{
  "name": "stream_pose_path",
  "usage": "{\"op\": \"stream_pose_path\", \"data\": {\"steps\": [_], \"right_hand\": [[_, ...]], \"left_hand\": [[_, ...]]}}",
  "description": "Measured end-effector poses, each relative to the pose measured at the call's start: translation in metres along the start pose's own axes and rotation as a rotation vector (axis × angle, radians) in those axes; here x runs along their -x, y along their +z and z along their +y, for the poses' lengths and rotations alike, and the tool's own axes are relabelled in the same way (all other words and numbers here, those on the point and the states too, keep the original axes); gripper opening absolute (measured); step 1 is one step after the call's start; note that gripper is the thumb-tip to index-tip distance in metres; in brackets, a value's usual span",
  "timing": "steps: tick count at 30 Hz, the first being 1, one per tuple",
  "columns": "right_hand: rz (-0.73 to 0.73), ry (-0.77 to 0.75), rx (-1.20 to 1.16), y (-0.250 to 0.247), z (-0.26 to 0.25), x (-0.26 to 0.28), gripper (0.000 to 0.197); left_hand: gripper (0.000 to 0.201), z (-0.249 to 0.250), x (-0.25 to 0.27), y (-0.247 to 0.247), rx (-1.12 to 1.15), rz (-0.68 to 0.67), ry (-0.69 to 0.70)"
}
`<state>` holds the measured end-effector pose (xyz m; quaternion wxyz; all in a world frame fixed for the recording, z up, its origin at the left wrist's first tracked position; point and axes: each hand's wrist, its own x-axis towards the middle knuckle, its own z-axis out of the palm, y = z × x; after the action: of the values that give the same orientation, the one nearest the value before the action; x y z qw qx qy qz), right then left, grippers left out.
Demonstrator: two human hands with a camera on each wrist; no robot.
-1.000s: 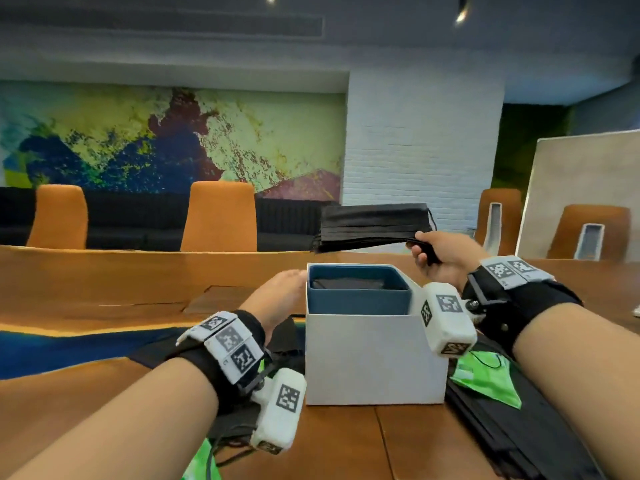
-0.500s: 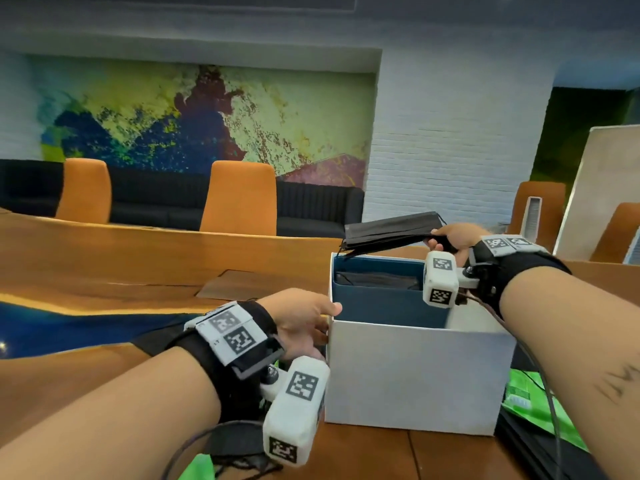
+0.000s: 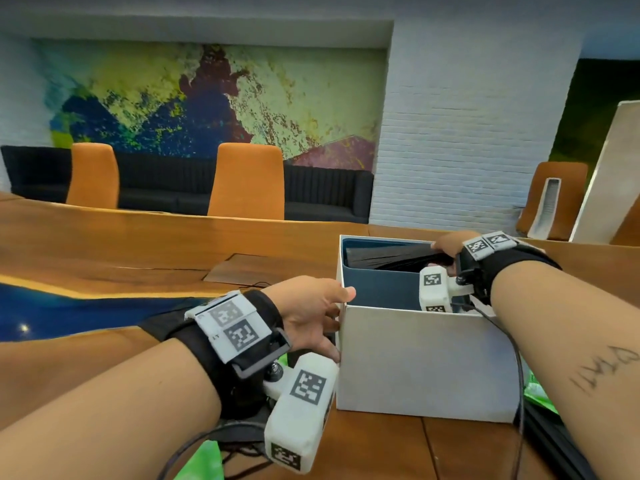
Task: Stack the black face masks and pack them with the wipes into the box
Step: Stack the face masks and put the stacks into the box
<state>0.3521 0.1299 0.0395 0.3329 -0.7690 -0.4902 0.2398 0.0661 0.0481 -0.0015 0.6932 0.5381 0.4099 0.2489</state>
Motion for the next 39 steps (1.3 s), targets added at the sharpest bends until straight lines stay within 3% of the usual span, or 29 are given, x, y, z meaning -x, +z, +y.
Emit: {"op": "stream_pose_path", "data": {"steps": [1, 3, 6, 10, 12, 20, 25, 29, 33, 39], "right_hand": [[0.021, -0.028, 0.240, 0.002, -0.002, 0.002, 0.016], [0.039, -0.053, 0.421, 0.000, -0.003, 0.005, 0.037], [0.044, -0.020, 0.138, 0.004, -0.006, 0.006, 0.046], [0.182, 0.028, 0.316, 0.006, -0.011, 0.012, 0.034], [0.168, -0.055, 0.331, 0.002, -0.011, 0.013, 0.036], [0.183, -0.181, -0.416, -0.033, -0.044, 0.036, 0.053], [0.154, -0.310, -0.643, -0.049, -0.088, 0.106, 0.017], [-0.017, -0.354, -0.647, -0.031, -0.087, 0.161, 0.015], [-0.268, -0.332, -0.554, 0.005, -0.071, 0.198, 0.013], [-0.663, -0.133, -0.194, 0.084, -0.044, 0.230, 0.025]], "left_hand": [[0.041, 0.000, -0.001, -0.001, 0.002, 0.000, 0.001], [0.043, -0.001, -0.003, -0.002, 0.001, -0.009, 0.007], [0.043, -0.002, -0.005, -0.003, -0.007, -0.010, 0.019], [0.043, -0.003, -0.007, -0.004, -0.003, -0.007, 0.020], [0.045, -0.004, -0.008, -0.005, 0.003, -0.009, 0.020], [0.041, -0.002, 0.000, -0.001, 0.027, -0.012, 0.026], [0.046, -0.001, 0.009, 0.009, 0.015, 0.079, 0.027], [0.055, -0.002, 0.033, 0.001, -0.020, 0.142, 0.079], [0.044, 0.004, 0.078, -0.032, 0.081, 0.196, 0.194], [0.032, -0.011, 0.126, -0.084, 0.274, 0.404, 0.317]]}}
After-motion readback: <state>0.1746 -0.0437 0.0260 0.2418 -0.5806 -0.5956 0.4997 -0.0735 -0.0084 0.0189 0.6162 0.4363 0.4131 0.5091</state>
